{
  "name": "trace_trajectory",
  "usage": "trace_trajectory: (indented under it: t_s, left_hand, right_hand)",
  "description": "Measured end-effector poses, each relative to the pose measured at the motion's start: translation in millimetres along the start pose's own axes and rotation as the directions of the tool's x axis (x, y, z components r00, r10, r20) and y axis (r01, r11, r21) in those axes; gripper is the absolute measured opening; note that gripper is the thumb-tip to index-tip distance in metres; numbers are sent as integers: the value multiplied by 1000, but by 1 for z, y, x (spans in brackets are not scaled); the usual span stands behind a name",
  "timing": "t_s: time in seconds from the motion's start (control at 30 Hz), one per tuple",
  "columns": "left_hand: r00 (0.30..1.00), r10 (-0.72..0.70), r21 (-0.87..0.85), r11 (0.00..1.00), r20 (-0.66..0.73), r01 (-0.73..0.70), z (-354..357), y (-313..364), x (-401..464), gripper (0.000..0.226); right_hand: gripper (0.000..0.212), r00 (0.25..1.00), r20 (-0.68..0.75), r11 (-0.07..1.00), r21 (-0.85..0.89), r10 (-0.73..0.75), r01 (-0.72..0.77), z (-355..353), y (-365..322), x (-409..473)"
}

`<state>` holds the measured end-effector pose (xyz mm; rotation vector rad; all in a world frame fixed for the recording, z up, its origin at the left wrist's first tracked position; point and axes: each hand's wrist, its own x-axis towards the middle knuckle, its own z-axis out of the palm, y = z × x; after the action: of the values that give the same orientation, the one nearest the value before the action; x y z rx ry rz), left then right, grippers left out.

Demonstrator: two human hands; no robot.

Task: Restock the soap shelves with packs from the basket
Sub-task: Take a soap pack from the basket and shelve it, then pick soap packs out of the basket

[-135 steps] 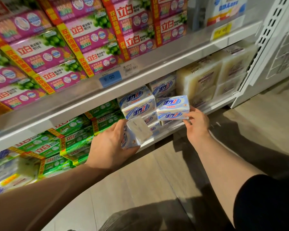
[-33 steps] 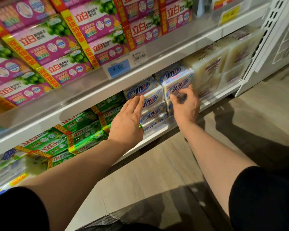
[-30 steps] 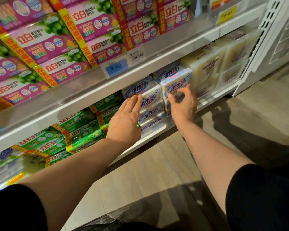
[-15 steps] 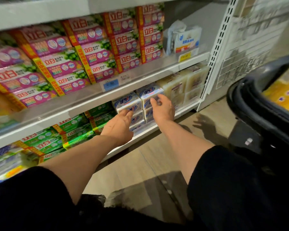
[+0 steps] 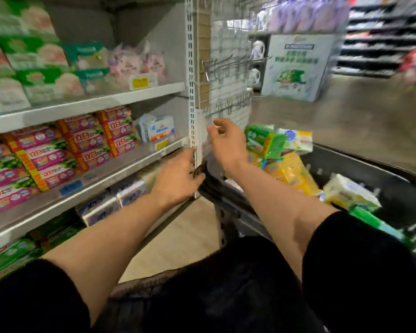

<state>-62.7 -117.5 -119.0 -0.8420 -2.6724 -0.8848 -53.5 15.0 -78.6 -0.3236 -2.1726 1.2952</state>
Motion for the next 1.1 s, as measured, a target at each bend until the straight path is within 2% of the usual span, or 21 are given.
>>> trace_trajectory:
  t_s: [0.13,0.3,0.43,0.53,0.7,0.83,1.0,1.1]
  left_hand:
    - [993,89,-46,995,71,-86,32,43,18,63]
    - [981,129,-5,992,143,-129,65,58,43,62]
    - [984,35,41,998,177,-43,85,41,74,76]
    - [984,-23,37,999,179,16,96,30,99,81]
    - [967,-17,-49,998,256,31,114,24,130,110]
    - [958,-34,-67,996,286,56,124,23,140,103]
    - [965,-38,-111,991,261,69,136,18,144,112]
    - [971,-42,-113,991,236,71,137,16,144,104]
  right_hand:
    - [32,995,-100,995,-97,30,-40,-74,28,7]
    - [36,968,-196,966,-174,155,-190,-129,85,13]
    - [57,966,-181,948,-225,185,-224,-129,125,25]
    - [71,971,-139,957,-192,195,-219,-118,135,39]
    - [91,965,-165,970,-104,202,-221,-95,144,62]
    - [112,953,-212,964,-101,219,-244,-90,145,76]
    - [82,977,-166,960,-222,137,-173,-90,157,75]
    - [76,977,-158,964,-206,140,-171,-90,162,76]
